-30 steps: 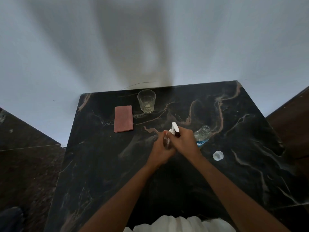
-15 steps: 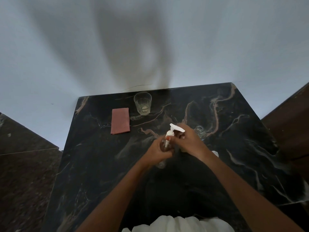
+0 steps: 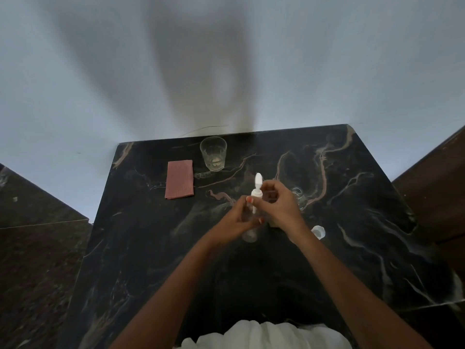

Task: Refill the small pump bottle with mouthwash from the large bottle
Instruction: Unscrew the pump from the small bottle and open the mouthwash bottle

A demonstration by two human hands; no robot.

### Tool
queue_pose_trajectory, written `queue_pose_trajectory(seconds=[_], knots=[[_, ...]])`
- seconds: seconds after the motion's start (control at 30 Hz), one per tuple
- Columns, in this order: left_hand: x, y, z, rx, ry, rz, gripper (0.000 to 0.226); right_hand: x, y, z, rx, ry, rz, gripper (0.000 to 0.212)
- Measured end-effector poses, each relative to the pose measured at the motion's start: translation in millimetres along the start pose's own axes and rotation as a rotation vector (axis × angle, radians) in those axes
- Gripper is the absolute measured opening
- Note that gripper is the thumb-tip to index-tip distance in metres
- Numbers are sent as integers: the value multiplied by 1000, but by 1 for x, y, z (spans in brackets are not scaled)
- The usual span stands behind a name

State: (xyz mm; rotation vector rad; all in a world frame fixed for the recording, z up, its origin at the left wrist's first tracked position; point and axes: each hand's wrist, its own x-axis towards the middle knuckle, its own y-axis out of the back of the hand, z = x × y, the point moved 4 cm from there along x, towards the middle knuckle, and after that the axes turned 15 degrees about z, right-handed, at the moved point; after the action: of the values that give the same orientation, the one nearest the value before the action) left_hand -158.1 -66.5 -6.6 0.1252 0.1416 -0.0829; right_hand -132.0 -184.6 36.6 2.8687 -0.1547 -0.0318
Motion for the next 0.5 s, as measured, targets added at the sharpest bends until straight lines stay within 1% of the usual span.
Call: queue_pose_trajectory(seconds=[0.07, 0.13, 0.23, 0.33, 0.43, 0.5], knots=[[1, 3, 1, 123, -86, 58, 46, 1, -1, 2, -25, 1, 37, 30], [2, 7, 1, 152, -134, 94, 46, 1, -1, 3, -14, -20, 47, 32], [1, 14, -3, 81, -92, 126, 41, 1, -1, 4, 93, -79, 34, 37], [0, 18, -7, 39, -67, 176, 43, 0, 0, 5, 176, -138, 23, 38], [-1, 17, -8, 20, -55, 188, 46, -1, 2, 4, 199, -134, 38, 38], [-3, 18, -9, 15, -49, 210, 47, -2, 3, 1, 238, -125, 20, 39]])
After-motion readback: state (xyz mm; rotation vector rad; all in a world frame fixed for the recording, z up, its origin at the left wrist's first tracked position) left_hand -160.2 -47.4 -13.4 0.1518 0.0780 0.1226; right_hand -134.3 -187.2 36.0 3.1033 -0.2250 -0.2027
